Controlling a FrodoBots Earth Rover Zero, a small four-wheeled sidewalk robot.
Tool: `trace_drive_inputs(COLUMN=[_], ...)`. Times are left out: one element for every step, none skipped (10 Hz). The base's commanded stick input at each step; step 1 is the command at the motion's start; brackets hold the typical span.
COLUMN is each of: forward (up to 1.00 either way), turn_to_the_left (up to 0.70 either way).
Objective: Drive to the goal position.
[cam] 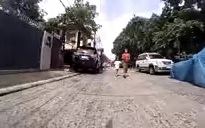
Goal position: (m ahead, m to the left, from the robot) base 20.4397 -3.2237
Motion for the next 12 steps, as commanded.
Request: trace_drive_inputs(forward=[0.70,0.70,0.70,0.70,0.70,0.70,0.70,0.70,0.70,0.70,0.70,0.70], turn_to_the_left=[0.00,0.00,0.00,-0.06,-0.27,-0.19,0.00,0.00,0.00,-0.06,-0.19,0.00])
